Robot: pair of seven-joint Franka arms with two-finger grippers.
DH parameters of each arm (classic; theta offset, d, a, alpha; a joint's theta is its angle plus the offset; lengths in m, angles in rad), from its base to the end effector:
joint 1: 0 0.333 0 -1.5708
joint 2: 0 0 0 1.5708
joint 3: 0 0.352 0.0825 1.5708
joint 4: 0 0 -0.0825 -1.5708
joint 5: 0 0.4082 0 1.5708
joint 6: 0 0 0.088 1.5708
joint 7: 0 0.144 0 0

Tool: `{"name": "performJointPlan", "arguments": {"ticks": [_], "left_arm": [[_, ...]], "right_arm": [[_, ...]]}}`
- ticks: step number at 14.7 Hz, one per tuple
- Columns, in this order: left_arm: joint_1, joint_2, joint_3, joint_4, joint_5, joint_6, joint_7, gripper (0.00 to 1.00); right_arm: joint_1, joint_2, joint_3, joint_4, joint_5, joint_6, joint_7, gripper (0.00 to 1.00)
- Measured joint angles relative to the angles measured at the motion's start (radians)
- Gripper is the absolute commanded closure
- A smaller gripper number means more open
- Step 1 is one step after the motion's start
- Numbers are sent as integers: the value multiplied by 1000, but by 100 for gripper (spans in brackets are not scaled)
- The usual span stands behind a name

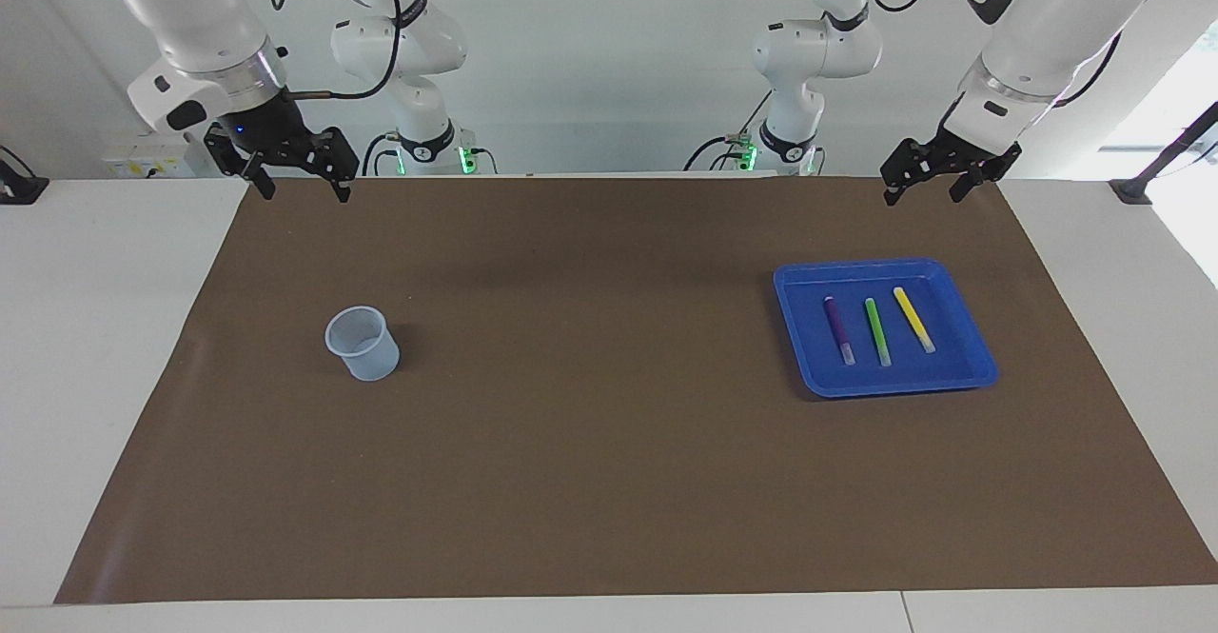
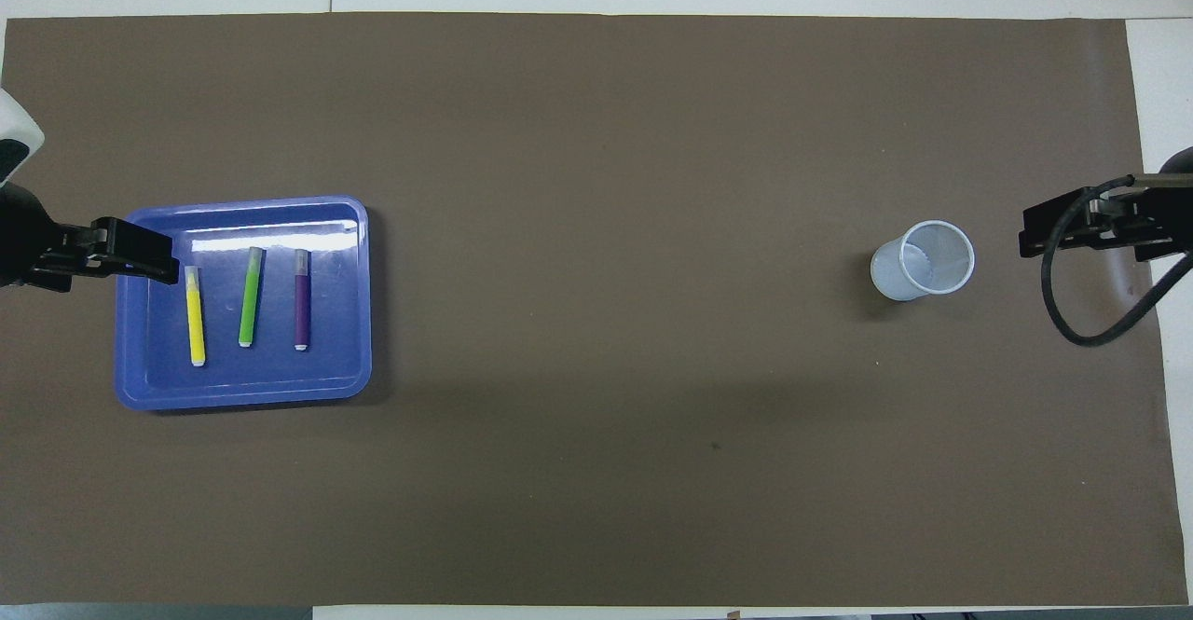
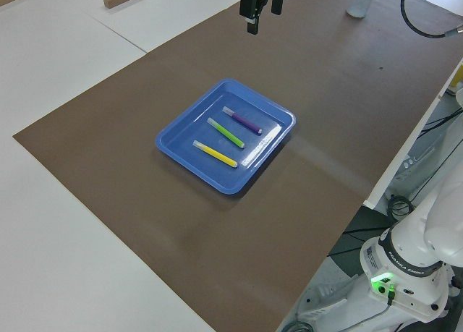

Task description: Transfer and insert pens with both arms

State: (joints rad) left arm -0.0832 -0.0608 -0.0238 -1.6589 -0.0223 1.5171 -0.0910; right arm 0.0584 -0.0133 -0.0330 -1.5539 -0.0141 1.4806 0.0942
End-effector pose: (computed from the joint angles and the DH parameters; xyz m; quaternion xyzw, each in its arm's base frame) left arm 0.5438 -0.0621 0.6101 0.9991 -0.0081 -0.0413 0.0064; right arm 0.5624 0.0120 0.6318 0.9989 -0.0348 -0.0295 0.0086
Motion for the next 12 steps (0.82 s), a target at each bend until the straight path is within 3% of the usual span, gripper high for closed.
{"name": "performJointPlan", "arguments": {"ticks": [12], "left_arm": [[3, -3, 4, -21, 0, 18, 15, 0]], "right_arm": [[0, 0, 0, 0, 0, 0, 0, 0]]}}
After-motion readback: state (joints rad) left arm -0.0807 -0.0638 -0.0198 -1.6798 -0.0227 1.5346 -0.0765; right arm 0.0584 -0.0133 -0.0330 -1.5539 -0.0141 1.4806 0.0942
